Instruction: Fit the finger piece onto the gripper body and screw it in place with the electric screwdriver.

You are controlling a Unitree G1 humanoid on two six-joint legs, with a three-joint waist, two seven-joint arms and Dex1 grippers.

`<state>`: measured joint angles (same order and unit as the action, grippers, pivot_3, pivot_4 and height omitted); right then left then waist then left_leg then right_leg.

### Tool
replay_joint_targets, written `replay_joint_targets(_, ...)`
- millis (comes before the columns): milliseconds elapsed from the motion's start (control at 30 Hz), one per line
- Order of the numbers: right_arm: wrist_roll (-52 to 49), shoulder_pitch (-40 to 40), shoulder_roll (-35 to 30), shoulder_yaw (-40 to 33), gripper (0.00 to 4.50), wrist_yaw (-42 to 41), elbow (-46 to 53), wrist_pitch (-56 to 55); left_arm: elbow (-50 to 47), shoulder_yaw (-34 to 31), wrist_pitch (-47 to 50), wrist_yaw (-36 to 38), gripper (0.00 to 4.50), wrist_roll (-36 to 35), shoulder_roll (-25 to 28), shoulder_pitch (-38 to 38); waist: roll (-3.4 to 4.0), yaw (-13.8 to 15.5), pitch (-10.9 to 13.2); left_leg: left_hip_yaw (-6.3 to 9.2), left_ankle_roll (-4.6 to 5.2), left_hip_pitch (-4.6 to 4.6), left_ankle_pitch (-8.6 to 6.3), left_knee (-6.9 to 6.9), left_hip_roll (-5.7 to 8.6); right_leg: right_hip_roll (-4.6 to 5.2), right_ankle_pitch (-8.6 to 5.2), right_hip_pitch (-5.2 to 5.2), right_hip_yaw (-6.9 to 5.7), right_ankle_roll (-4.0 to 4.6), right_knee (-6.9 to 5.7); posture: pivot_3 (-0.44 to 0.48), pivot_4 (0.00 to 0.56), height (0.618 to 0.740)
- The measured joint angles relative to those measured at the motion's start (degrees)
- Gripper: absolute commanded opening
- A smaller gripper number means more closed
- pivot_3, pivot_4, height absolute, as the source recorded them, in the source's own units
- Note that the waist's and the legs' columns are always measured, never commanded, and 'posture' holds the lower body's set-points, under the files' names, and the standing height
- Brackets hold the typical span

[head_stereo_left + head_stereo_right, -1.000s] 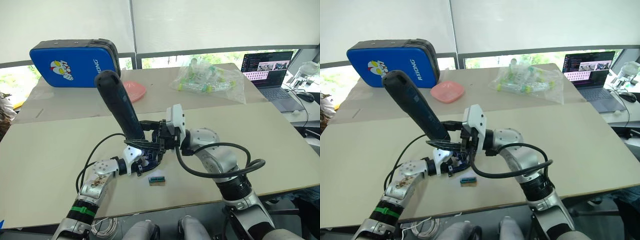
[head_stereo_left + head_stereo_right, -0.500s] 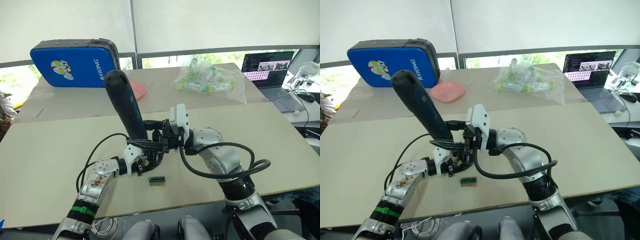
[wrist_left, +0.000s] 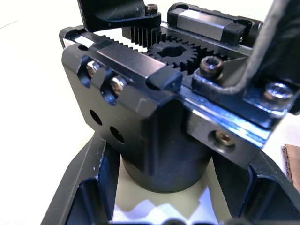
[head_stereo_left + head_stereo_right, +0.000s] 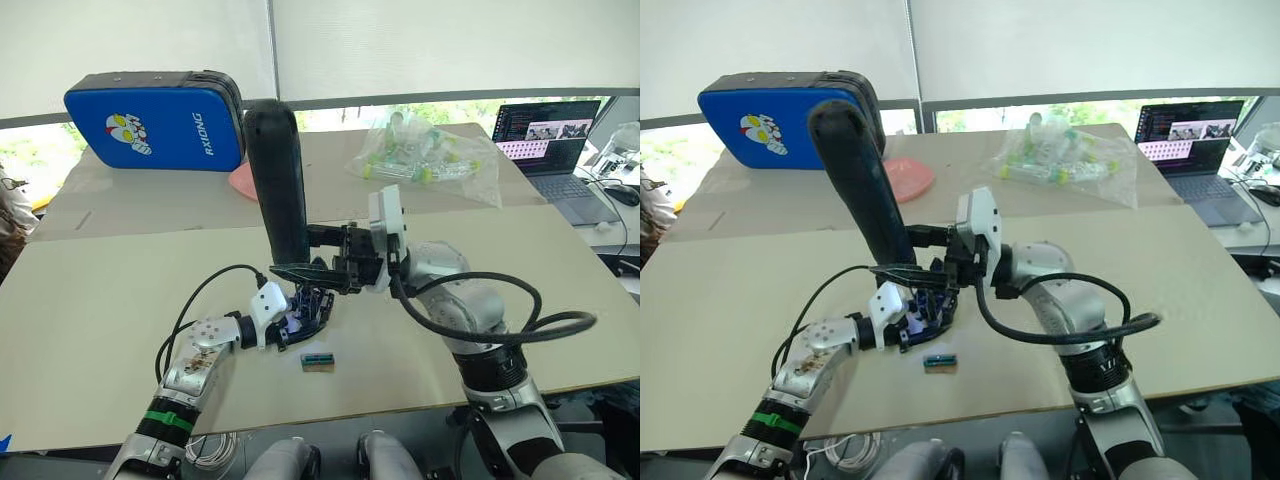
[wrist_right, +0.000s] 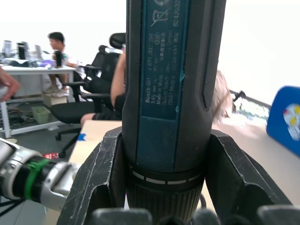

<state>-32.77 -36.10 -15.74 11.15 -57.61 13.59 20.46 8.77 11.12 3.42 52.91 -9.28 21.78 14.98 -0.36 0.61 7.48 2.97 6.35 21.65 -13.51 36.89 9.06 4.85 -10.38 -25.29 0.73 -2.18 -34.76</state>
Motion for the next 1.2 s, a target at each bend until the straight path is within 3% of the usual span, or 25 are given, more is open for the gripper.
replay_joint_targets(267,-4.64,-0.07,-2.22,-0.92,1.94,-2.44,3.53,3.34,0.19,-0.10,0.05,-0.77,2.31,-0.01,-0.58,-0.04,-0.01,0.07,0.01,0.01,0.01,0.02,0.00,0.00,0.00,0.09,0.00,0.03,0.00,-0.01,0.03,0.000,0.150,0.740)
replay_joint_targets(400,-8.48,-0.13,-3.90,-1.93,1.94,-3.35,6.01,5.95,0.25,-0.45,0.78,-1.15,4.25,-0.45,-1.07,-0.21,-0.01,0.09,0.03,0.01,0.01,0.06,0.00,0.01,0.02,0.14,0.00,0.03,0.01,-0.01,0.08,0.000,0.150,0.740)
replay_joint_targets(433,-9.75,-0.16,-4.59,-2.49,1.94,-3.49,6.82,6.91,0.23,-0.48,0.78,-1.18,4.48,-0.45,-1.08,-0.25,-0.01,0.09,0.03,0.01,0.01,0.07,0.00,0.01,0.02,0.15,0.00,0.03,0.00,-0.01,0.10,0.000,0.150,0.740)
replay_joint_targets(733,-23.50,-2.04,-13.61,-10.44,1.94,-0.94,13.40,17.02,-1.90,-1.69,-0.44,0.62,4.48,-1.87,1.56,-3.08,-0.01,-0.30,0.05,0.02,0.05,0.38,-0.03,-0.03,-0.02,0.17,0.01,-0.11,0.00,0.01,0.19,0.000,0.150,0.740)
replay_joint_targets(967,-30.09,-0.49,-32.45,-20.38,1.94,0.11,9.16,28.07,-5.32,-8.78,-0.58,6.13,4.48,-9.09,8.79,-9.94,0.01,-0.10,0.12,-0.03,0.07,0.85,-0.05,-0.04,-0.01,0.30,0.03,-0.79,-0.08,0.07,0.21,0.000,0.150,0.740)
replay_joint_targets(1100,-22.29,5.71,-49.82,-20.22,1.94,-4.83,0.86,32.18,-8.23,-15.04,1.39,12.30,4.48,-16.13,14.51,-15.95,0.07,0.49,0.51,-0.03,0.15,1.23,-0.09,0.03,0.02,0.43,0.03,-0.97,-0.20,0.08,0.39,0.000,0.150,0.740)
replay_joint_targets(1200,-12.41,9.29,-59.55,-13.87,1.94,-6.79,-5.96,33.42,-8.75,-20.71,1.80,15.67,4.48,-20.19,18.19,-17.75,0.28,1.07,0.79,-0.05,0.13,1.33,-0.08,0.10,0.02,0.45,0.06,-0.99,-0.25,0.06,0.61,0.000,0.150,0.740)
